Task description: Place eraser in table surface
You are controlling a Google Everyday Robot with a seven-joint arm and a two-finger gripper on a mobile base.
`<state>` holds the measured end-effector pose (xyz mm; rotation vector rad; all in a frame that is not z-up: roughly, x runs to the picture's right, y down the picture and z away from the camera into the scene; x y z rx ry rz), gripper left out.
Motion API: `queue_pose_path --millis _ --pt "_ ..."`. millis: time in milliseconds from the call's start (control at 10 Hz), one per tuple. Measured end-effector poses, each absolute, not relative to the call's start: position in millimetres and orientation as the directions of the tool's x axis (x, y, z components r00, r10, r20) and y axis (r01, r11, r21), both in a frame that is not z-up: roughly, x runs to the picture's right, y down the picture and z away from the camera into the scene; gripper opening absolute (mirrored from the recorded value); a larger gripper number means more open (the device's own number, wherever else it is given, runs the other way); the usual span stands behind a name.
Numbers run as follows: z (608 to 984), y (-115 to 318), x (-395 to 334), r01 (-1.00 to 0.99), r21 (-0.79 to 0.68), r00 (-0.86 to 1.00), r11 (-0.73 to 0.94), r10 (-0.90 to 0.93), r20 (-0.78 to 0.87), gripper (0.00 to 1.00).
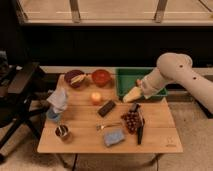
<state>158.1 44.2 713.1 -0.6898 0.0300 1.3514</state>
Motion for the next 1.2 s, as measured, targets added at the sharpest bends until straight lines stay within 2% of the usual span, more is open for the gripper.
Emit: queue_pose_path --millis 300,900,1200 --pt "749 43 140 -0.934 -0.357 0.177 0.005 0.875 -0.450 0.79" --pt "757 45 143 -0.936 -0.350 0.147 -0.031 0.870 -0.470 0.79" --pt "787 23 126 -0.935 -0.346 0.104 -0.078 0.872 -0.479 0.79"
